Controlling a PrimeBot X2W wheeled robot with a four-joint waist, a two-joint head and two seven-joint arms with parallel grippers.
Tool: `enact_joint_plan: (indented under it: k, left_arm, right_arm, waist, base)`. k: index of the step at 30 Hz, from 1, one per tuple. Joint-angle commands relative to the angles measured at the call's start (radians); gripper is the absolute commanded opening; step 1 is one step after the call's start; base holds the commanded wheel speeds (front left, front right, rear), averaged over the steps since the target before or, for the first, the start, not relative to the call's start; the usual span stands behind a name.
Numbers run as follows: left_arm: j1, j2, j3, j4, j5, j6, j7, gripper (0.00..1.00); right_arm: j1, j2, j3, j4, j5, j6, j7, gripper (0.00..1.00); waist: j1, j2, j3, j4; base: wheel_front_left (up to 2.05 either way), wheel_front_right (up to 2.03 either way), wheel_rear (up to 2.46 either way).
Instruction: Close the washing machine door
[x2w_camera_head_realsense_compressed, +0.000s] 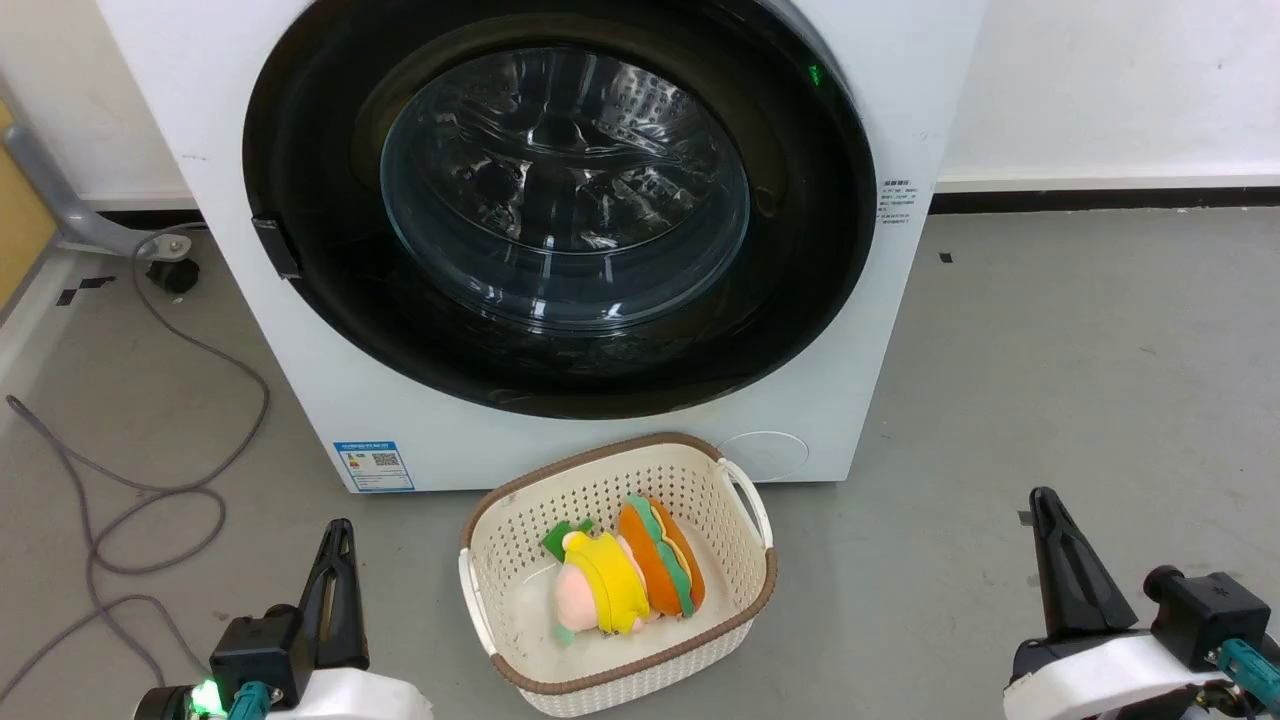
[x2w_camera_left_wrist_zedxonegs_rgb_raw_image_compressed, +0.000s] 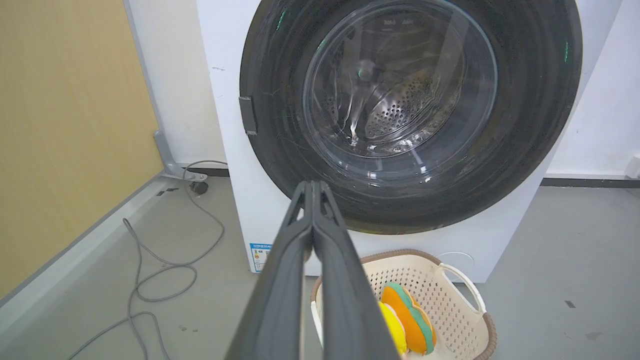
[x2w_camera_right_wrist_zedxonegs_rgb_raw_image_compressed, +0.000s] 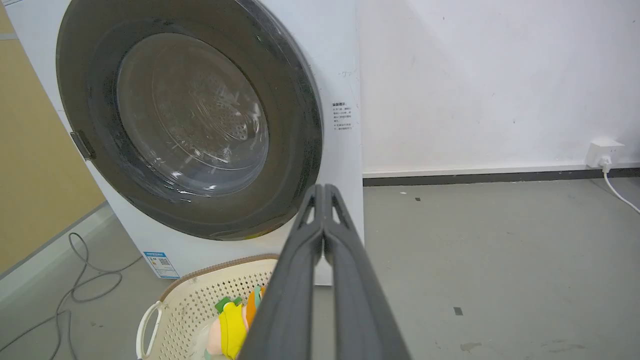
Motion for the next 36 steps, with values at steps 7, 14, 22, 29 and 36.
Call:
enact_joint_plan:
  k: [7,14,22,29,36]
  left_arm:
    - [-0.012,0.0,-0.004,-0.011,0.011,-0.009,0.02,0.0]
    - [-0.014,0.0,-0.006,-0.016,0.015,-0.013,0.034,0.0]
    - [-0.017,0.0,-0.008,-0.022,0.02,-0.017,0.05,0.0]
    - [-0.02,0.0,-0.01,-0.026,0.023,-0.02,0.063,0.0]
    - [-0.022,0.0,-0.012,-0.031,0.028,-0.024,0.077,0.0]
  right_arm:
    - [0.004,0.001,0.006,-0.018,-0.019,0.0,0.02,0.0]
    - [0.004,0.001,0.01,-0.027,-0.029,0.0,0.034,0.0]
    - [0.005,0.002,0.014,-0.038,-0.041,0.0,0.051,0.0]
    - [0.006,0.002,0.017,-0.045,-0.05,0.0,0.063,0.0]
    - [0.007,0.002,0.021,-0.054,-0.061,0.0,0.078,0.0]
  waist:
    - [0.0,-0.0001,0.001,0.004]
    - [0.0,-0.0001,0.002,0.008]
    - [0.0,-0.0001,0.003,0.012]
    - [0.0,-0.0001,0.004,0.015]
    - [0.0,-0.0001,0.005,0.019]
  base:
    - [0.0,0.0,0.0]
    - [0.0,0.0,0.0]
    - [0.0,0.0,0.0]
    - [0.0,0.0,0.0]
    - [0.0,0.0,0.0]
